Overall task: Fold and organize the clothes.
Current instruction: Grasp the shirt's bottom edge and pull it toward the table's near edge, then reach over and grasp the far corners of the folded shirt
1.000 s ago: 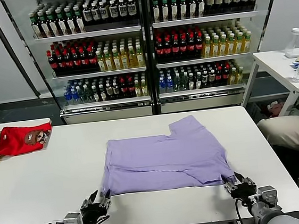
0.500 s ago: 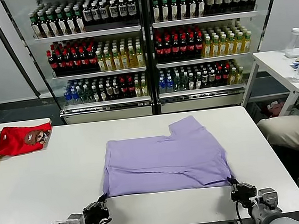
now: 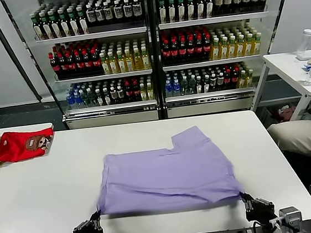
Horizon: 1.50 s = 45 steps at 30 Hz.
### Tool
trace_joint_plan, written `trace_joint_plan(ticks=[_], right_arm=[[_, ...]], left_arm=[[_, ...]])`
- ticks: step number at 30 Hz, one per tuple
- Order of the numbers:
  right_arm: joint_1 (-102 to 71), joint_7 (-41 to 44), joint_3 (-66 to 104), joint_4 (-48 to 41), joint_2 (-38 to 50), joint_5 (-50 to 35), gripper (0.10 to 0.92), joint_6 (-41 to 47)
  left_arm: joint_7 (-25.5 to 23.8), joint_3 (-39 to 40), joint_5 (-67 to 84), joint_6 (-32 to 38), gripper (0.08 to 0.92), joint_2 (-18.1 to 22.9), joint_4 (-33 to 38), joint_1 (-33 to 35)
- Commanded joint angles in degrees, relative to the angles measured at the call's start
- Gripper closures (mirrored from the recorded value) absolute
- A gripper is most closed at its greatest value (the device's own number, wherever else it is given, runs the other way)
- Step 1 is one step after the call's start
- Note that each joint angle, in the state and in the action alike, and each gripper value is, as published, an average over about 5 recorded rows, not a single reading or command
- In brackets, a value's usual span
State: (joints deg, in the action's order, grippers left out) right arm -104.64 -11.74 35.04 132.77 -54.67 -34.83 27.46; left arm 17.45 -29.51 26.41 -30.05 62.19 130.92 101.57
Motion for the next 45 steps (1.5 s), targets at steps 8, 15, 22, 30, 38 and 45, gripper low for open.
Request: trace_joint_plan(ticks=[8,15,22,30,38,45], right_arm=[[2.27,0.02,3.79,5.36,2.49,-0.55,0.649,-0.05],[20.11,-1.33,0.46,-0.46,4.04,-5.84,0.458,2.38],[45.37,-2.87,-17.01,-13.99,0.16,-5.7,0.264,5.66],[60.84,-3.32,-27.81,-29.21,-6.05,-2.72,0.203,5.67],[67.35,-3.17,-33.36,-38.69,-10.66,1.63,0.202,5.64],[71.82,-3.89,-34.43,-48.61,-14.08,1.85,0.202,5.64]], left_arm=[[1.05,-4.01,-2.53,-0.05,0.804,0.19,5.77,1.73],[-2.05,-3.35,-3.71,1.37,0.606,0.74,2.6,-8.63],[-7.9,0.38,-6.87,1.24,0.398,2.85,-9.84,-22.87],[-12.64,0.31,-6.22,2.85,0.2,1.46,-22.23,-31.8],[-15.96,-1.07,-0.83,0.4,0.177,-0.68,-27.88,-35.15],[-20.07,-1.01,2.58,-2.27,0.177,-1.55,-31.92,-37.2]])
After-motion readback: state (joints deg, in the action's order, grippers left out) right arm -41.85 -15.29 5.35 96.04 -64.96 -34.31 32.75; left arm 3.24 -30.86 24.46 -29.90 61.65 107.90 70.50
